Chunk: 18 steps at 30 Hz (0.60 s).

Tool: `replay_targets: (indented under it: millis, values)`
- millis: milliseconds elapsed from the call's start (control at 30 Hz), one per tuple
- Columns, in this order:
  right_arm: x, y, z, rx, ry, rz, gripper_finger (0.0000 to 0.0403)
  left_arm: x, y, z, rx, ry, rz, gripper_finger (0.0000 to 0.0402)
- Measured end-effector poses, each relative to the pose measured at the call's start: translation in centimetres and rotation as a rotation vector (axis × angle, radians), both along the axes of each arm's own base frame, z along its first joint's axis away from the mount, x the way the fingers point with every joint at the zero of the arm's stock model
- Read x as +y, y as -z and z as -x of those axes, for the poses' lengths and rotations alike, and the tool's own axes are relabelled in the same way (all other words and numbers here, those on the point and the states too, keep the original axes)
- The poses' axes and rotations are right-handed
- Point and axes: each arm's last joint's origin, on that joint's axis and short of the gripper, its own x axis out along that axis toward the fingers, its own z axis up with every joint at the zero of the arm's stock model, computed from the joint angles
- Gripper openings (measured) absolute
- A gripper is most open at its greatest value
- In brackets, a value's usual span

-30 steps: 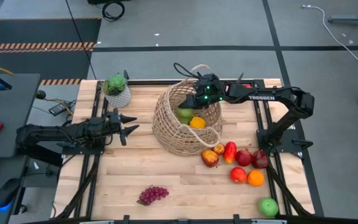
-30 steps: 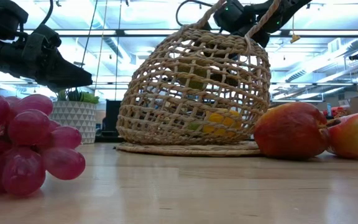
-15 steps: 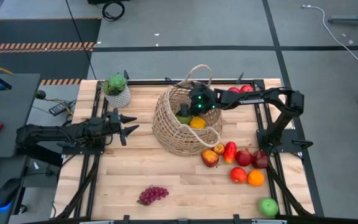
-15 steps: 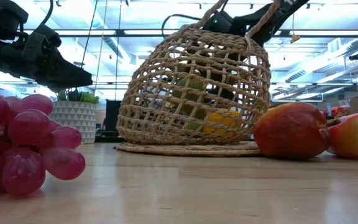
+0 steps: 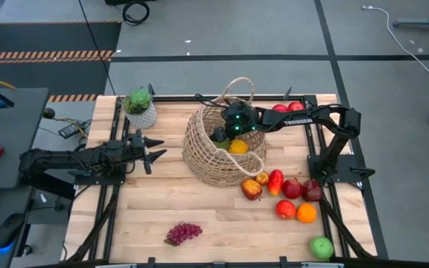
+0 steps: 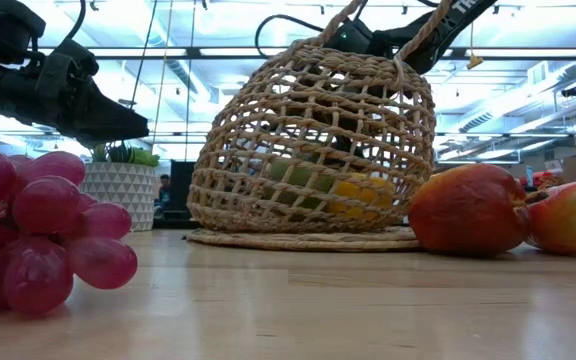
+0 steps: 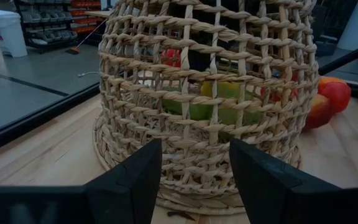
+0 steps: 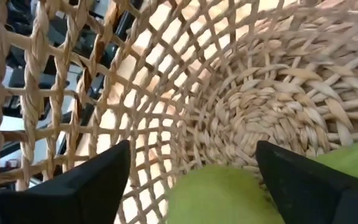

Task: Build produce basket
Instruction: Put the green pear into the brown basket, then put the red malay apple into the brown basket

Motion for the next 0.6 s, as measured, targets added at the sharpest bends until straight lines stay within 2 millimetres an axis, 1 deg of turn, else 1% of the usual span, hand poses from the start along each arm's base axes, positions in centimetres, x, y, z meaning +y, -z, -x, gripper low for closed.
replay_targets:
  millis: [67, 167, 267, 333, 433, 600]
  values:
    - [0.1, 0.0, 0.0, -0.001, -0.015, -0.012, 0.0371, 0.0, 0.0, 0.0, 0.0, 0.0, 0.0, 0.0195]
    - [-0.3, -0.1, 0.2, -0.017, -0.047, -0.078, 0.0386, 0.0, 0.0, 0.0, 0.0, 0.0, 0.0, 0.0193]
    - [-0.8, -0.5, 0.5, -0.047, -0.091, -0.156, 0.039, 0.0, 0.0, 0.0, 0.0, 0.0, 0.0, 0.0196]
    - [-1.0, -1.1, 0.8, -0.067, -0.107, -0.17, 0.039, 0.0, 0.0, 0.0, 0.0, 0.0, 0.0, 0.0197]
    - [-0.8, -2.6, 1.3, -0.11, -0.118, -0.146, 0.0387, 0.0, 0.0, 0.0, -0.001, 0.0, 0.0, 0.0195]
    - [-0.3, -6.0, 2.7, -0.205, -0.134, -0.071, 0.038, 0.0, 0.0, 0.0, 0.0, 0.0, 0.0, 0.0195]
